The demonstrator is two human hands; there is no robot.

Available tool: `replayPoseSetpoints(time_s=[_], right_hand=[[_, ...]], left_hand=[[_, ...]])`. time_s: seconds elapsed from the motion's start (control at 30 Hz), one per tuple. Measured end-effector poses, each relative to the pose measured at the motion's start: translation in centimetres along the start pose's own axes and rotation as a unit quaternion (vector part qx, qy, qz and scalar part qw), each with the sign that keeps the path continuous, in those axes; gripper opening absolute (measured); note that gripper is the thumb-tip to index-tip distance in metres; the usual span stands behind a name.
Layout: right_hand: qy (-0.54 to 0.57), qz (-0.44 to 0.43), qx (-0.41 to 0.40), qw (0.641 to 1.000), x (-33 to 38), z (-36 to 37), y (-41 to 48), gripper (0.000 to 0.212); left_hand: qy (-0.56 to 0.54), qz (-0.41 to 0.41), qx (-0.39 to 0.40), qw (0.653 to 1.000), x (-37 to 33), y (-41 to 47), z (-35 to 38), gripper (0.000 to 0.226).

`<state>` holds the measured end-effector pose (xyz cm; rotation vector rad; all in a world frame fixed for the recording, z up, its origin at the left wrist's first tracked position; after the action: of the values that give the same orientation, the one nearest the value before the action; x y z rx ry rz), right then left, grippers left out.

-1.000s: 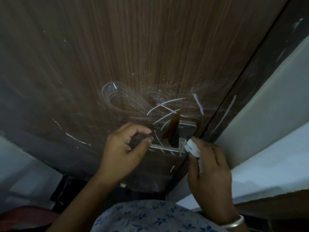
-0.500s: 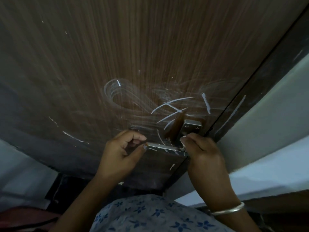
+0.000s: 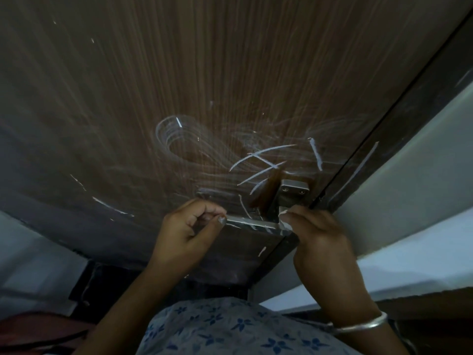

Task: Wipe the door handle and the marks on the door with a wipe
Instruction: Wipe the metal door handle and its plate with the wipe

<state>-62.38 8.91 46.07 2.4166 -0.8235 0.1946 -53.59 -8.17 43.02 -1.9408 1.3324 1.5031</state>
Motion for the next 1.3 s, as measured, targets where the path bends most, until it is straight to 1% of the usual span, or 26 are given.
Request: replayPoseSetpoints(time_s=[0.07,0.17,0.23,0.3,0.43,0.53,0.6,0.67,0.73,0.8,0.87,0.93,1.03,1.1,1.17,1.3], right_hand=[[0.006,0.009,0.0,1.0,-0.3,-0.1,0.0,0.048],[-0.022,0.016,-0.004,1.0,-0.1,0.2,0.3,0.046],[-0.044,-0.004,-0.004,0.999,0.6,0.5,0.3,0.044],[-0.043,-0.031,-0.006,0.999,1.1,0.6,0.3,0.044],[-0.027,-0.023,-0.012,0.999,0.7,0.2,0.4,0.044],[-0.047,-0.014,-0.018,0.999,0.7,0.4,0.3,0.044],[-0.048,-0.036,-0.018,0.998,1.2,0.6,0.6,0.043],[-0.026,-0.05,-0.009,0.998,1.3,0.6,1.0,0.039],[0.009,-0.033,0.01,0.999,0.4,0.4,1.1,0.032],[0.032,-0.005,0.042,0.999,-0.7,0.2,0.9,0.031],[0.033,0.017,0.056,0.998,-1.5,0.2,0.8,0.031],[0.009,0.026,0.041,0.999,-1.6,0.3,0.6,0.037],[-0.019,-0.001,0.013,1.0,-0.8,0.2,0.0,0.042],[-0.018,-0.023,0.003,1.0,-0.5,-0.1,-0.7,0.043],[-0.007,-0.034,-0.004,0.999,-0.6,-0.3,-1.1,0.045],[0.006,-0.021,-0.007,1.0,-0.7,-0.3,-0.5,0.045]], left_hand=[[0.003,0.003,-0.002,1.0,-0.2,0.0,-0.1,0.012],[0.011,0.0,-0.003,1.0,-0.2,-0.1,-0.1,0.012],[0.012,-0.005,-0.006,1.0,-0.1,-0.1,-0.1,0.011],[0.012,-0.009,-0.007,1.0,0.0,-0.1,-0.1,0.012],[0.015,-0.006,-0.01,1.0,0.1,-0.1,-0.1,0.018],[0.011,-0.009,-0.016,1.0,0.3,-0.1,-0.2,0.012],[0.014,-0.004,-0.024,1.0,0.4,-0.2,-0.2,0.009],[0.012,-0.007,-0.028,0.999,0.5,-0.2,-0.2,0.008],[0.008,-0.009,-0.027,1.0,0.5,-0.1,-0.2,0.011],[0.008,-0.008,-0.026,1.0,0.4,-0.1,-0.1,0.014],[0.005,-0.009,-0.03,0.999,0.4,-0.2,-0.2,0.013],[0.006,-0.011,-0.032,0.999,0.5,-0.2,-0.1,0.013],[0.005,-0.011,-0.034,0.999,0.5,-0.2,-0.1,0.016],[0.0,-0.013,-0.036,0.999,0.7,-0.1,-0.1,0.014],[-0.001,-0.016,-0.04,0.999,0.9,-0.2,-0.1,0.008],[0.003,-0.019,-0.038,0.999,1.1,-0.2,-0.1,0.011]])
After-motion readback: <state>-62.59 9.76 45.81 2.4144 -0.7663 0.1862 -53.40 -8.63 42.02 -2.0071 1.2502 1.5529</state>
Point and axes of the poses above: each hand's wrist, its own y-axis towards the middle knuckle, its own z-axis out of the palm, x = y × z, the point moved 6 cm from there along y, towards the middle knuckle, and after that the axes turned 5 degrees about y, right-handed, at the moved point
